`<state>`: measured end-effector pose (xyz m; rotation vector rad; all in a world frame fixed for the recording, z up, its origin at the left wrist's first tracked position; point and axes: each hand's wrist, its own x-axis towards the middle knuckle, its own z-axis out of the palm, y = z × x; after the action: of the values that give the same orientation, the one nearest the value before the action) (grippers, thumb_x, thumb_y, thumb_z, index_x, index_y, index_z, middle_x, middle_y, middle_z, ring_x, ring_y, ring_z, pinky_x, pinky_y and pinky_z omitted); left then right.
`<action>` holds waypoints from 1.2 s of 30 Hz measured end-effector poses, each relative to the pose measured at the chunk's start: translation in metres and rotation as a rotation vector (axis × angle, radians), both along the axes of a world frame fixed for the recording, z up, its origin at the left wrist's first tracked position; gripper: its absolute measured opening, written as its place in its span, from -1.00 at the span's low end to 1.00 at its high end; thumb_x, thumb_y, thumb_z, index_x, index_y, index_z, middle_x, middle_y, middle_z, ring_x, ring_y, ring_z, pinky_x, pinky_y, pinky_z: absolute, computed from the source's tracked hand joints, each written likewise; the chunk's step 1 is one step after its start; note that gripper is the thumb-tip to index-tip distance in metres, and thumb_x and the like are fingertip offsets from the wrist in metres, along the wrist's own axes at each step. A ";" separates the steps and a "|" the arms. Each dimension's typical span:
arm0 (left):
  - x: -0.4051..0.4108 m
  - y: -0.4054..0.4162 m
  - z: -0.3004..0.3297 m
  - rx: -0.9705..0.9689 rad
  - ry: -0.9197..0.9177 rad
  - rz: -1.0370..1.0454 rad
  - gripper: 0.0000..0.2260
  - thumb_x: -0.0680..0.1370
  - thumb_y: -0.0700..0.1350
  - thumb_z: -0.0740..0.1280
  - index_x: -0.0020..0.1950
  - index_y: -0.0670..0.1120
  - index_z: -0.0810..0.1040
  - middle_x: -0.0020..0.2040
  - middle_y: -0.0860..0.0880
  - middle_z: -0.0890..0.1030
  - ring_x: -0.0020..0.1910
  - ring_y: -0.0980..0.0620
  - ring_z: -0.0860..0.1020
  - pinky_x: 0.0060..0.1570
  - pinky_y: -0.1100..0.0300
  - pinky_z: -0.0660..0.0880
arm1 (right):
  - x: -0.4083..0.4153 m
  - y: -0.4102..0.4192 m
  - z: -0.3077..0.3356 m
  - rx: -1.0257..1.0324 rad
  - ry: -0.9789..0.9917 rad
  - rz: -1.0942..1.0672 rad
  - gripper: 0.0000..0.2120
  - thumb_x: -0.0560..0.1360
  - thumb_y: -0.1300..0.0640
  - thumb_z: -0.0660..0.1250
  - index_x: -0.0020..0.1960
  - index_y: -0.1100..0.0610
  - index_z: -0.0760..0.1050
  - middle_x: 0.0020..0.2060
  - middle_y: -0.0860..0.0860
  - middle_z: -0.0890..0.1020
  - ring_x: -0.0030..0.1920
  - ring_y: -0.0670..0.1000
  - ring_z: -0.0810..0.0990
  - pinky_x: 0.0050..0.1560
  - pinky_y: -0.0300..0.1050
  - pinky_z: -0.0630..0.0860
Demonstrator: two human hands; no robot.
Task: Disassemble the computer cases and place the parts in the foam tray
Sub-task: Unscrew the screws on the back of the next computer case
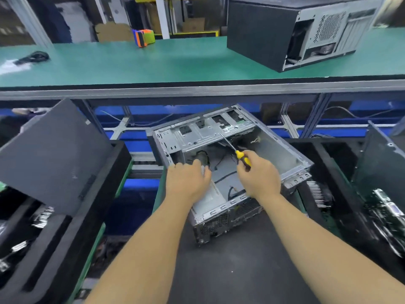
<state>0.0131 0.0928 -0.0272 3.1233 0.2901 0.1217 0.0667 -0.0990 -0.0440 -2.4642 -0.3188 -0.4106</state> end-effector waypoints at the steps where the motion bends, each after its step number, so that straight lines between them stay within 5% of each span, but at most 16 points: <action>1: 0.000 0.001 -0.001 -0.016 -0.025 0.020 -0.63 0.67 0.12 -0.01 0.02 -0.08 0.48 -0.14 -0.11 0.65 -0.12 -0.17 0.54 0.07 -0.04 0.34 | 0.006 -0.001 0.002 -0.006 0.014 0.029 -0.83 0.57 0.03 0.27 0.13 0.02 0.53 -0.34 -0.01 0.58 -0.28 0.19 0.53 -0.33 0.02 0.47; 8: 0.009 -0.012 -0.017 -0.078 -0.144 0.100 -0.71 0.65 0.11 0.06 0.13 -0.05 0.45 -0.06 -0.06 0.63 -0.03 -0.13 0.55 0.11 -0.06 0.32 | 0.049 -0.001 0.006 -0.042 0.086 0.115 -0.87 0.59 0.00 0.22 0.09 0.00 0.48 -0.29 0.05 0.59 -0.25 0.21 0.51 -0.26 0.07 0.49; 13: 0.025 -0.010 -0.020 -0.181 -0.017 -0.109 -0.58 0.69 0.14 0.04 0.49 0.00 0.33 0.36 -0.04 0.47 0.32 -0.13 0.42 0.28 -0.10 0.32 | 0.045 0.004 0.005 -0.055 0.047 0.033 -0.88 0.61 0.03 0.22 0.05 0.06 0.47 -0.31 0.04 0.55 -0.24 0.17 0.50 -0.30 0.05 0.44; 19: 0.023 -0.012 -0.014 -0.169 0.161 -0.147 -0.54 0.69 0.23 -0.03 0.32 0.05 0.53 0.32 0.03 0.46 0.35 -0.13 0.37 0.27 -0.12 0.32 | 0.004 0.024 -0.006 0.319 0.132 0.012 -0.88 0.57 0.01 0.28 -0.15 -0.05 0.48 -0.41 -0.09 0.49 -0.26 0.06 0.49 -0.22 -0.04 0.41; 25: 0.018 -0.020 -0.021 -0.179 0.131 -0.063 -0.55 0.65 0.21 -0.01 0.27 0.04 0.54 0.27 0.02 0.47 0.27 -0.13 0.38 0.24 -0.12 0.33 | 0.014 0.032 -0.014 0.225 0.013 -0.112 -0.92 0.56 -0.04 0.27 -0.01 -0.08 0.52 -0.39 -0.12 0.53 -0.29 0.02 0.42 -0.13 -0.05 0.36; 32: 0.046 -0.026 -0.015 -0.236 0.088 0.025 -0.55 0.61 0.21 0.03 0.22 0.02 0.58 0.23 -0.04 0.50 0.28 -0.14 0.40 0.14 -0.12 0.33 | 0.051 0.032 -0.004 0.111 0.191 -0.002 -0.78 0.59 -0.09 0.25 0.21 -0.12 0.52 -0.06 -0.02 0.67 0.00 0.13 0.42 -0.04 -0.04 0.39; 36: 0.047 -0.023 -0.017 -0.277 -0.021 0.001 -0.60 0.60 0.18 0.08 0.17 0.01 0.59 0.23 -0.03 0.53 0.30 -0.10 0.40 0.23 -0.11 0.30 | 0.041 0.017 0.013 0.648 0.265 0.111 -0.83 0.60 0.09 0.28 0.09 -0.18 0.44 -0.15 -0.06 0.64 -0.09 0.06 0.59 -0.03 -0.04 0.52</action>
<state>0.0601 0.0695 -0.0442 2.8463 0.2809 0.1044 0.1077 -0.0818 -0.0314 -1.8257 -0.1729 -0.1066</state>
